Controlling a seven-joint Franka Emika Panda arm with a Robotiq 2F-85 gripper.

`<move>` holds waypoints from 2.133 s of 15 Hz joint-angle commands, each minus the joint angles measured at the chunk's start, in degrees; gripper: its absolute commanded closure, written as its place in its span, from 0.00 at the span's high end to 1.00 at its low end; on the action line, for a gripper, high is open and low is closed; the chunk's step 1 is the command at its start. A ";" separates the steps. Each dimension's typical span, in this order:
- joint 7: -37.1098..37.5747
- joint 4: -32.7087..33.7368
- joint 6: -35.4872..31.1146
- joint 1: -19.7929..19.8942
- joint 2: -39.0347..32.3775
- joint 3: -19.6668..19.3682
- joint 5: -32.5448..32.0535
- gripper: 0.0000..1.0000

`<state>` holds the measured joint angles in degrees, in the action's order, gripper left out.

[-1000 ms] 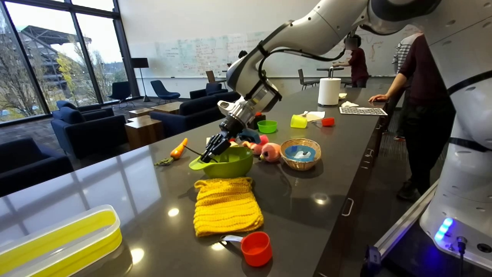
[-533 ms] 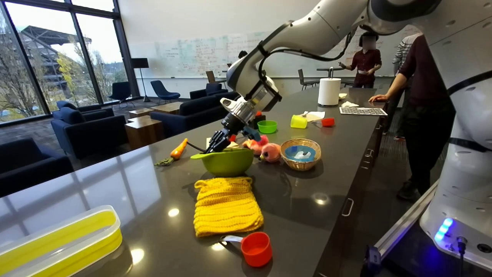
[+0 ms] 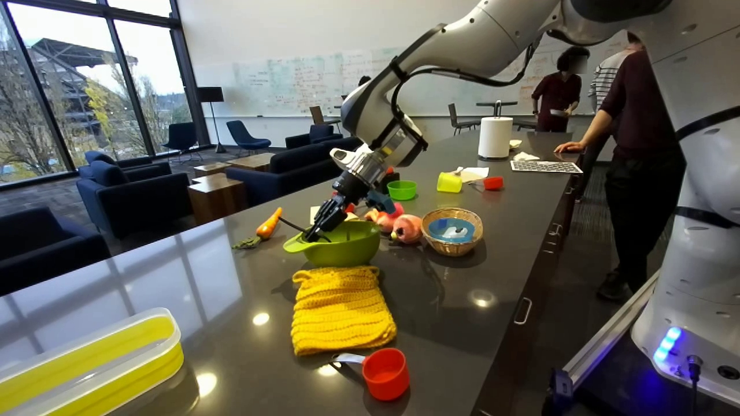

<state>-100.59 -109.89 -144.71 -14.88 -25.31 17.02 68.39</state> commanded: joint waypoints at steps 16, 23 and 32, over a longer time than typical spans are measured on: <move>13.76 -8.94 -4.43 -1.95 9.67 0.42 -10.54 0.51; 28.47 -17.00 -4.23 -4.99 21.16 3.08 -26.03 0.96; 65.19 -21.00 -1.80 -4.05 42.69 2.17 -55.31 1.00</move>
<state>-44.06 -128.29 -148.00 -20.19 9.69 21.05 20.16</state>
